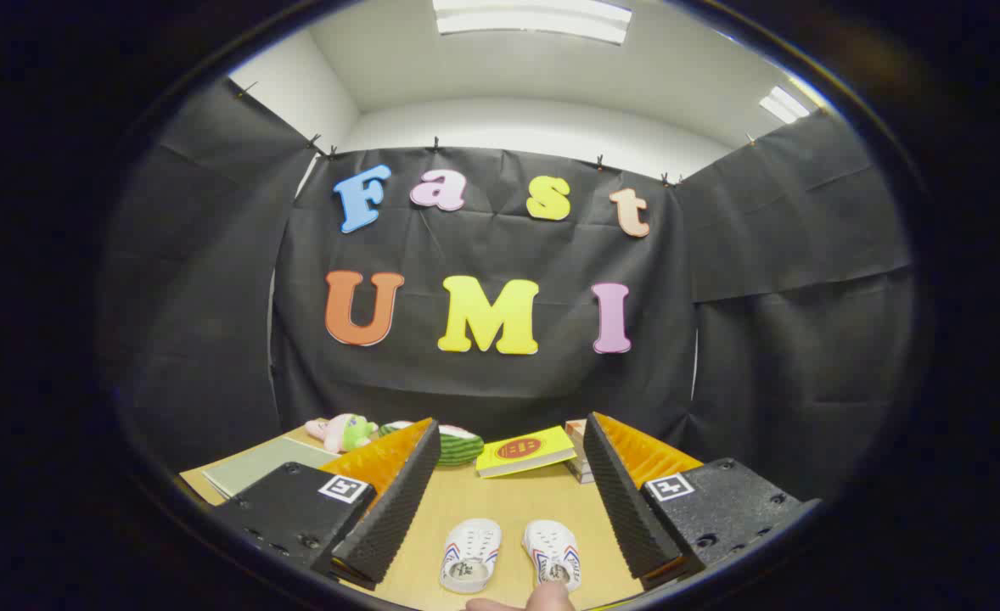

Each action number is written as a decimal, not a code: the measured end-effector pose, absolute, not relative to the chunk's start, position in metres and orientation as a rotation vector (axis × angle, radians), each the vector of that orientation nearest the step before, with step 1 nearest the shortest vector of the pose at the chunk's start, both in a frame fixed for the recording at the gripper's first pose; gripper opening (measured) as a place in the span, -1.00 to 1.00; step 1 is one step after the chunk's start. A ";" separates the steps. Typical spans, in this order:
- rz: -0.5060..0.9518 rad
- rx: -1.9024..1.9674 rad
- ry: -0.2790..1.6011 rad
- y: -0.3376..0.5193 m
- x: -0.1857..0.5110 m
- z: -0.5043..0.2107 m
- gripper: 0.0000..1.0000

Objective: Open the storage box then place both shoes into the box .Put the left shoe in first, then the right shoe, with the right side of both shoes facing outward in a uniform manner.

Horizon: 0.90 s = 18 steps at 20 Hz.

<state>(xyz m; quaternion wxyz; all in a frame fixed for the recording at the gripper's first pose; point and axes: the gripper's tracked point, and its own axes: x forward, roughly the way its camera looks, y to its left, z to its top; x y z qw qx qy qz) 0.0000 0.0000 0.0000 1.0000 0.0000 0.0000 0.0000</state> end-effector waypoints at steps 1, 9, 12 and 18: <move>0.001 0.005 0.008 -0.001 0.001 -0.002 1.00; 0.003 0.035 0.041 -0.004 0.005 -0.011 1.00; 0.001 0.036 0.041 -0.004 0.007 -0.011 1.00; 0.024 0.042 0.056 0.003 0.009 -0.013 1.00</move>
